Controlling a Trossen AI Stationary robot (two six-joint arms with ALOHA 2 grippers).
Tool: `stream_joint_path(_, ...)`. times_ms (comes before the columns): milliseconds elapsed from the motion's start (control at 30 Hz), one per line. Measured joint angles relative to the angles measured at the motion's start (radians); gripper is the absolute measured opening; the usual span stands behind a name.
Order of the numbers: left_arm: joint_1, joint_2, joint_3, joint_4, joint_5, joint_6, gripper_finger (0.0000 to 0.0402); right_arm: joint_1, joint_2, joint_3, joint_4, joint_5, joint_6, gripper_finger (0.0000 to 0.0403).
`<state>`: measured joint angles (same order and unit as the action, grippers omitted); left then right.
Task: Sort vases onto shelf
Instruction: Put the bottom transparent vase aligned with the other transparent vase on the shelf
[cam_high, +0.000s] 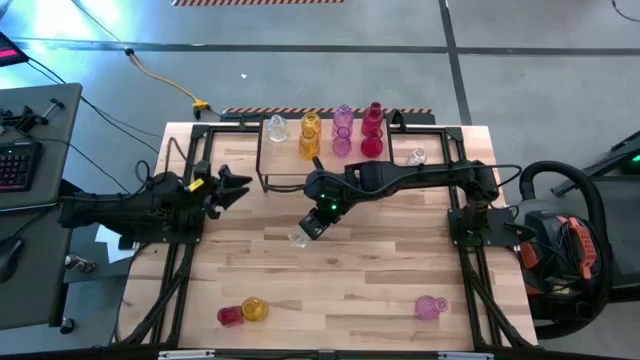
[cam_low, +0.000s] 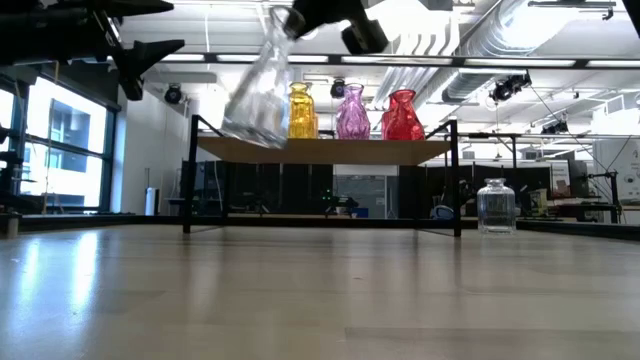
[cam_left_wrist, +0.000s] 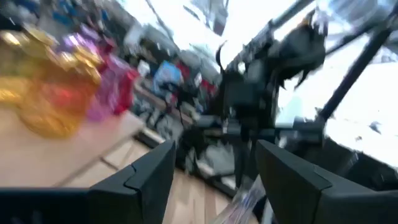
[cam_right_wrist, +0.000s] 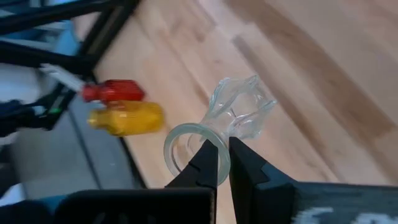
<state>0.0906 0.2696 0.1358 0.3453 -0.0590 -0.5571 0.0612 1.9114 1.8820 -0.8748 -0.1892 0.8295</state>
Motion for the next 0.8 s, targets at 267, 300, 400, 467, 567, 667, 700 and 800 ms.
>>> stream_joint_path(267, 0.000, 0.241, 0.130, -0.029, 0.148, 0.092, 0.0196, -0.009, 0.000, 0.000, 0.052, -0.054, 0.007, 0.0000)
stream_joint_path(300, 0.000, 0.274, 0.149, -0.031, 0.166, 0.105, 0.0195, -0.013, 0.000, 0.000, 0.057, -0.056, 0.008, 0.0000)
stream_joint_path(400, -0.001, 0.369, 0.204, -0.032, 0.221, 0.144, 0.0193, -0.024, 0.000, 0.000, 0.078, -0.070, 0.010, 0.0000)
stream_joint_path(467, -0.012, 0.433, 0.237, -0.032, 0.237, 0.174, 0.0193, -0.030, 0.000, 0.000, 0.085, -0.077, 0.025, 0.0000)
stream_joint_path(567, -0.043, 0.521, 0.281, -0.034, 0.240, 0.245, 0.0193, -0.035, 0.000, 0.001, 0.087, -0.093, 0.026, 0.0000)
stream_joint_path(667, -0.078, 0.593, 0.321, -0.033, 0.241, 0.333, 0.0193, -0.040, 0.000, 0.001, 0.087, -0.113, 0.026, 0.0000)
stream_joint_path(700, -0.089, 0.615, 0.333, -0.033, 0.241, 0.354, 0.0193, -0.041, 0.000, 0.001, 0.086, -0.115, 0.026, 0.0000)
stream_joint_path(800, -0.115, 0.668, 0.364, -0.033, 0.229, 0.396, 0.0193, -0.047, 0.000, 0.001, 0.086, -0.118, 0.026, 0.0000)
